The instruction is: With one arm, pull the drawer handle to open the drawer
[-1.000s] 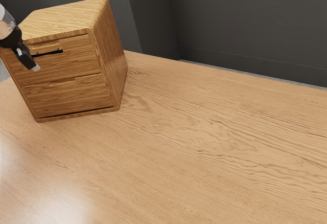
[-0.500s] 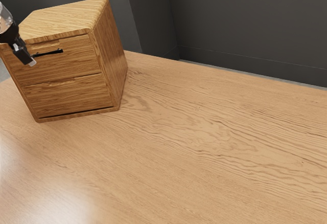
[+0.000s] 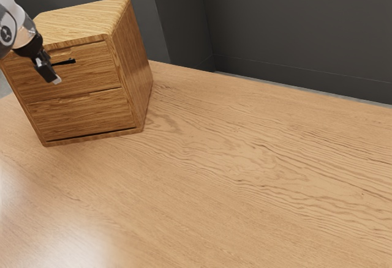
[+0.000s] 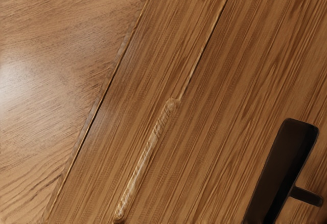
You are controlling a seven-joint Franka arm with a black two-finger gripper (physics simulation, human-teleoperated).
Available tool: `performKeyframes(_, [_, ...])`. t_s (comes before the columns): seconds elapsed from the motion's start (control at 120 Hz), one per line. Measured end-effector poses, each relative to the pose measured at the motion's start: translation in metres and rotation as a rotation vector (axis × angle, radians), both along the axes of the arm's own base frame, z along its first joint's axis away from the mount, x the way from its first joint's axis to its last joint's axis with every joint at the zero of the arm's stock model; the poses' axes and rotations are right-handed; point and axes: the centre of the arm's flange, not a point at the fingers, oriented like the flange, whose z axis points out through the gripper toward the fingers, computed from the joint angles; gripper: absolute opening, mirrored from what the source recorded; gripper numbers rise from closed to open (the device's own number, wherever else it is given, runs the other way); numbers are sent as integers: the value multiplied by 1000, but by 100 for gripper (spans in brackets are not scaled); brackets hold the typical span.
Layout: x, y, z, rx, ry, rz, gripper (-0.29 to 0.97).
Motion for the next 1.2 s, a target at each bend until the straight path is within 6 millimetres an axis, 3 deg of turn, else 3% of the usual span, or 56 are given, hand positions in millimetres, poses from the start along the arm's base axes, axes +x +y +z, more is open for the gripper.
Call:
performKeyframes(0.15, [11,-4,-10,-1,3,-17,68])
performKeyframes(0.325, [31,-22,-21,-8,4,-45,68])
performKeyframes(0.458, [36,-24,-33,-34,13,-34,68])
performKeyframes(0.55, [33,-28,-30,-39,10,-36,68])
performKeyframes(0.667, [19,-36,-10,-21,-10,-37,68])
performKeyframes(0.825, [9,-45,-10,-21,-5,-44,68])
performKeyframes(0.892, [1,-59,-7,-21,-2,-56,68])
performKeyframes(1.108, [-52,-99,4,-26,9,-63,68])
performKeyframes(1.2, [-79,-127,18,-29,-15,-74,68])
